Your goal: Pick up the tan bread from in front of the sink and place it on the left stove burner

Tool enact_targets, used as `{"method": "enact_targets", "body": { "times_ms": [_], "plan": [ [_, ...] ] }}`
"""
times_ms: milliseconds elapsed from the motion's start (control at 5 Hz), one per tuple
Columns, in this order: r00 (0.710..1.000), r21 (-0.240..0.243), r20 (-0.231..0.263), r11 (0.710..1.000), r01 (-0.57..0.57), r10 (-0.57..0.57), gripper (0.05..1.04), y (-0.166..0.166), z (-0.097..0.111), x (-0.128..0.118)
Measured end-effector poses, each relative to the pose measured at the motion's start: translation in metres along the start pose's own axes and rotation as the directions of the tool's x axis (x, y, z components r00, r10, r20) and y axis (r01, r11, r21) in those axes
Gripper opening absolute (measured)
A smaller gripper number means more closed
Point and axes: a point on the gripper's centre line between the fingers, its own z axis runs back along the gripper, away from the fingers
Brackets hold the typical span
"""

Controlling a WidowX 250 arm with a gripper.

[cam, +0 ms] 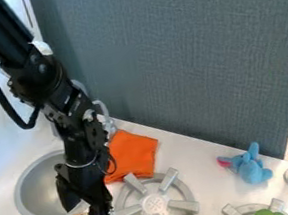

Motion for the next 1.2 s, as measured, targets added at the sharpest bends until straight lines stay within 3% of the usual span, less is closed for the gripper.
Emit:
{"method": "enact_targets", "body": {
  "times_ms": [400,800,1000,1200],
  "plan": [
    [0.998,0.003,-0.041,0.999,-0.044,0.044,1.003,0.006,-0.005,-0.006],
    [0.978,0.047,-0.163,0.991,-0.124,0.130,1.003,0.019,-0.034,-0.012],
    [0.971,0.033,-0.196,0.991,-0.131,0.134,1.003,0.010,-0.045,-0.011],
    [0.963,0.047,-0.236,0.991,-0.122,0.130,1.003,0.004,-0.053,-0.012]
  ]
}}
